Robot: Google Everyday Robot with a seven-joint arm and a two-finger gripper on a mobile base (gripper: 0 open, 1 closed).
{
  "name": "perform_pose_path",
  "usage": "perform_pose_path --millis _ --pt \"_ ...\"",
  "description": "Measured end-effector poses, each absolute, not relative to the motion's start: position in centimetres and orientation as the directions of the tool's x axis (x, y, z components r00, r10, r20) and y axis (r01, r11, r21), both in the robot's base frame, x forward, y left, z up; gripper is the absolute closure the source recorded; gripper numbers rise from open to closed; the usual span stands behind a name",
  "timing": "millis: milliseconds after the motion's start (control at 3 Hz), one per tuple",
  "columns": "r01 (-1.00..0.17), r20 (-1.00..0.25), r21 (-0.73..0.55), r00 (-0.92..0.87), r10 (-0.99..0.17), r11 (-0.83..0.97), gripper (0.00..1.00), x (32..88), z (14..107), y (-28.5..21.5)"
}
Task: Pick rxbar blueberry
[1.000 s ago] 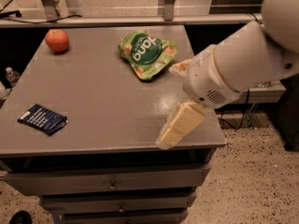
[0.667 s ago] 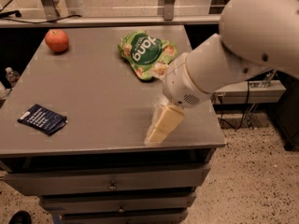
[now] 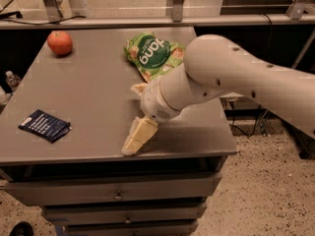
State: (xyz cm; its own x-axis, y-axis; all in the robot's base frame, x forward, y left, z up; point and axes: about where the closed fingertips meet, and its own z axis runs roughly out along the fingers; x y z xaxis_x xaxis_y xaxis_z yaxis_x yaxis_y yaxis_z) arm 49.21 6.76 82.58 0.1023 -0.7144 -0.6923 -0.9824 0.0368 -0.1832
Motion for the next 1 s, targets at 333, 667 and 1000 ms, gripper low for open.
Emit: perform_pose_path --millis 333,667,1000 --pt "-0.988 -0.750 -0.104 0.000 -0.661 0.117 0.00 49.6 81.1 9.0" --pt "-0.988 -0.750 -0.104 0.000 -0.661 0.117 0.00 49.6 81.1 9.0" --pt "-0.986 -0.798 -0.028 -0.078 -0.597 0.166 0.00 49.4 81.1 11.8"
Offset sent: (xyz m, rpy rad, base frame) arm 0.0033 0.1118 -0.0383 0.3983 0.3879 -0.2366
